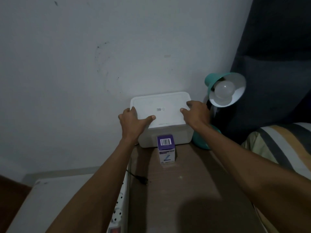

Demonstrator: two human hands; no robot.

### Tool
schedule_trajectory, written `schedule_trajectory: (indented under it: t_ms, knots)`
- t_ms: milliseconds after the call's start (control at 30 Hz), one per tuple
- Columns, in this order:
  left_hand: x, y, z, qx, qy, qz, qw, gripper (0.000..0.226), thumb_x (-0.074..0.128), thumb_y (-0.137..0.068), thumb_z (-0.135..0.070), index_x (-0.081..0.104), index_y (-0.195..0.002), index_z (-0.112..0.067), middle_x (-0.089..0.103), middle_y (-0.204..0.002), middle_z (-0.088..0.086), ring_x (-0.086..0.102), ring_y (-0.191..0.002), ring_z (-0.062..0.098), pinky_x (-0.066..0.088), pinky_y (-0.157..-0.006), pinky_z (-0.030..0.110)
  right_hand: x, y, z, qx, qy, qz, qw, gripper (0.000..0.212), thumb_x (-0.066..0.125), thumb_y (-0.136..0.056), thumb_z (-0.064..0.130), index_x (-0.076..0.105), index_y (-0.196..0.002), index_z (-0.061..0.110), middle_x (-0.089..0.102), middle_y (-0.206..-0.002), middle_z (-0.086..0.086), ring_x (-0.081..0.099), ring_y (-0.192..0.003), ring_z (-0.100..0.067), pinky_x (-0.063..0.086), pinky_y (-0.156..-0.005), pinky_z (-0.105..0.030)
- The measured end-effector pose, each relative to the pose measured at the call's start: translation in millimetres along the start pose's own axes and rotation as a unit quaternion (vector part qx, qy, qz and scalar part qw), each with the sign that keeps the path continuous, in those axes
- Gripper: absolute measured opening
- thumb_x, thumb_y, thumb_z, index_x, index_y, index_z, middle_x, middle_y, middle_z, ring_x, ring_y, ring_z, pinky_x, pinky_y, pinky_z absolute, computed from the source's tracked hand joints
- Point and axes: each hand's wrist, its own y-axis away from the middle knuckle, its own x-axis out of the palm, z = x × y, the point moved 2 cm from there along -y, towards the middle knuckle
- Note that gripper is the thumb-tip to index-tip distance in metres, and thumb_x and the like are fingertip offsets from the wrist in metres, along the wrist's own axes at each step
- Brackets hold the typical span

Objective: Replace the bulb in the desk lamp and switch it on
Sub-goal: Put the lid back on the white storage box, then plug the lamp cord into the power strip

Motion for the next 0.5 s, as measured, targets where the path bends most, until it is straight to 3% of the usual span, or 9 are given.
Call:
schedule_trajectory:
  t_ms: [67,200,333,500]
  knots:
    - [-0.6,-2.5,-3.7,-0.002,-0.001,0.004,1.0,0.073,0.087,-0.071,-0.063,0.063,-0.105,-0.003,0.064,-0.123,0.019,0.052,-0.123,0.039,0.043,-0.091,0.039,-1.8,-0.4,-2.2,0.004,-0.004,-0.001,1.0,0.055,0.066,-0.095,0.037,0.056,-0.142,0.009,0.058,-0.144,-0.011,0.056,-0.129,-0.029,0.046,-0.104,-0.035]
    - [1.4,-7.4,-1.2,-0.015,-0.006,0.006,1.0,0.069,0.087,-0.07,-0.065,0.054,-0.09,-0.008,0.065,-0.109,0.018,0.057,-0.111,0.038,0.039,-0.08,0.037,-1.5,-0.8,-2.9,0.002,0.011,0.006,1.0,0.056,0.065,-0.096,0.039,0.055,-0.142,0.01,0.059,-0.143,-0.01,0.057,-0.127,-0.028,0.047,-0.1,-0.035]
    - [2.7,-1.4,0.5,-0.015,-0.004,0.01,1.0,0.067,0.086,-0.075,-0.059,0.06,-0.1,-0.003,0.064,-0.115,0.019,0.054,-0.116,0.039,0.05,-0.09,0.047,-0.1,-1.8,-2.4,-0.004,0.048,0.02,0.999,0.056,0.062,-0.097,0.039,0.053,-0.144,0.011,0.058,-0.143,-0.01,0.056,-0.128,-0.03,0.048,-0.097,-0.036]
    - [-1.1,0.8,2.2,-0.014,0.004,0.035,0.999,0.076,0.08,-0.073,-0.07,0.059,-0.102,-0.003,0.065,-0.116,0.02,0.055,-0.117,0.041,0.048,-0.095,0.049,2.1,1.2,2.8,0.01,0.097,0.015,0.995,0.051,0.06,-0.096,0.042,0.059,-0.138,0.015,0.057,-0.139,-0.013,0.052,-0.125,-0.034,0.05,-0.095,-0.041]
